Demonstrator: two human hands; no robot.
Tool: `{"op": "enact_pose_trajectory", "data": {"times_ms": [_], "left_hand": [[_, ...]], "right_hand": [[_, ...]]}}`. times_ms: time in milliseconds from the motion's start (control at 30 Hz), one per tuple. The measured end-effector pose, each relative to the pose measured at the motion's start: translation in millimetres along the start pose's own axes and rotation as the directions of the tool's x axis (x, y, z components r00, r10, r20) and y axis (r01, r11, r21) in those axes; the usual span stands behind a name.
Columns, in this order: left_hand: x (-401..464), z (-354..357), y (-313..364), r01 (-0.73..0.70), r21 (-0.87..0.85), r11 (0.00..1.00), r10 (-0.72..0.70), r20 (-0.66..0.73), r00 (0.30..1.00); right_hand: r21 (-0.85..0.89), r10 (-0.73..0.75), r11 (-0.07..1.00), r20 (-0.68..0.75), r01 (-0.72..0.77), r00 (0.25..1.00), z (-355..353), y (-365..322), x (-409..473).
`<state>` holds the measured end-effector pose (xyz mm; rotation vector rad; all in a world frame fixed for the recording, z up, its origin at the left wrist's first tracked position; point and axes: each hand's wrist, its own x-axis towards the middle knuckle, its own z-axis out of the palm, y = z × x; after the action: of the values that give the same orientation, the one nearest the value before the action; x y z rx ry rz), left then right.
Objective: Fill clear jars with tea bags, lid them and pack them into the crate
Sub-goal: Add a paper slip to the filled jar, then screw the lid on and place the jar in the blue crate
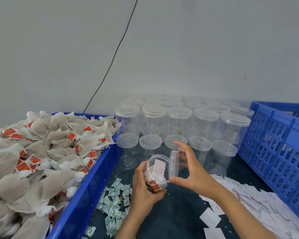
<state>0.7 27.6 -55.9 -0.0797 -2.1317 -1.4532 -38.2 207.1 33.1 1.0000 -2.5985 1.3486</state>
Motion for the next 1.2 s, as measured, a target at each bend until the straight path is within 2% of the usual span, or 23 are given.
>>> {"op": "enact_pose_trajectory", "data": {"times_ms": [67,200,267,333,400,467,500,567,633,700,800,867,933,1033,1100,1133,1200], "left_hand": [[-0.3,1.1,2.4,-0.052,0.054,0.997,0.052,-0.015,0.999],[-1.2,0.7,2.2,-0.122,0.093,0.988,0.121,0.011,0.993],[-2.8,-0.5,0.9,-0.127,0.073,0.989,0.127,0.012,0.992],[-3.2,-3.2,3.0,-0.099,0.010,0.995,0.099,-0.003,0.995],[-0.9,-6.9,10.3,-0.010,-0.132,0.991,0.002,-0.064,0.998],[2.1,-11.3,19.0,0.079,-0.380,0.921,-0.117,-0.077,0.990],[3.6,-12.8,23.8,0.117,-0.494,0.862,-0.148,-0.024,0.989],[5.2,-13.7,30.3,0.237,-0.666,0.707,-0.159,0.177,0.971],[4.5,-15.0,31.4,0.344,-0.735,0.585,-0.188,0.290,0.938],[3.4,-17.4,34.4,0.401,-0.729,0.555,-0.264,0.303,0.916],[4.4,-16.6,35.9,0.409,-0.668,0.621,-0.343,0.238,0.909],[6.3,-18.5,36.6,0.388,-0.637,0.666,-0.362,0.180,0.915],[9.4,-23.4,41.3,0.419,-0.620,0.664,-0.375,0.208,0.903],[14.6,-35.4,48.4,0.576,-0.611,0.544,-0.428,0.388,0.816],[18.1,-42.5,50.1,0.664,-0.590,0.460,-0.431,0.505,0.748],[19.6,-44.8,52.4,0.679,-0.594,0.432,-0.421,0.533,0.734],[21.8,-44.5,63.5,0.651,-0.634,0.419,-0.393,0.519,0.759]], "right_hand": [[0.012,-0.029,1.000,0.032,0.029,0.999,9.0,-6.3,2.4],[-0.192,-0.052,0.979,0.063,0.063,0.997,26.4,-13.6,8.2],[-0.213,-0.025,0.977,0.040,0.033,0.999,31.5,-15.2,10.5],[-0.137,-0.017,0.991,-0.029,0.013,0.999,31.6,-17.2,11.5],[0.019,-0.002,1.000,-0.146,0.004,0.989,27.2,-20.1,10.8],[0.161,0.029,0.987,-0.243,0.011,0.970,22.7,-25.0,10.6],[0.200,0.043,0.980,-0.267,0.011,0.963,21.6,-28.4,10.7],[0.250,0.071,0.968,-0.263,-0.003,0.962,21.8,-35.4,11.4],[0.268,0.083,0.963,-0.204,-0.025,0.975,22.9,-40.5,12.4],[0.258,0.095,0.965,-0.150,-0.054,0.984,23.1,-42.1,13.2],[0.192,0.095,0.979,-0.160,-0.064,0.982,25.3,-37.5,12.9],[0.085,0.032,0.996,-0.191,-0.016,0.981,28.1,-34.4,12.5],[-0.044,-0.066,0.997,-0.194,0.058,0.979,27.0,-32.0,11.0],[-0.226,-0.287,0.940,-0.124,0.255,0.950,17.3,-30.6,7.3],[-0.370,-0.431,0.847,-0.060,0.382,0.900,8.8,-30.3,7.1],[-0.407,-0.470,0.814,-0.040,0.415,0.882,4.7,-30.5,9.0],[-0.361,-0.426,0.854,-0.070,0.375,0.902,1.9,-33.0,11.0]]}}
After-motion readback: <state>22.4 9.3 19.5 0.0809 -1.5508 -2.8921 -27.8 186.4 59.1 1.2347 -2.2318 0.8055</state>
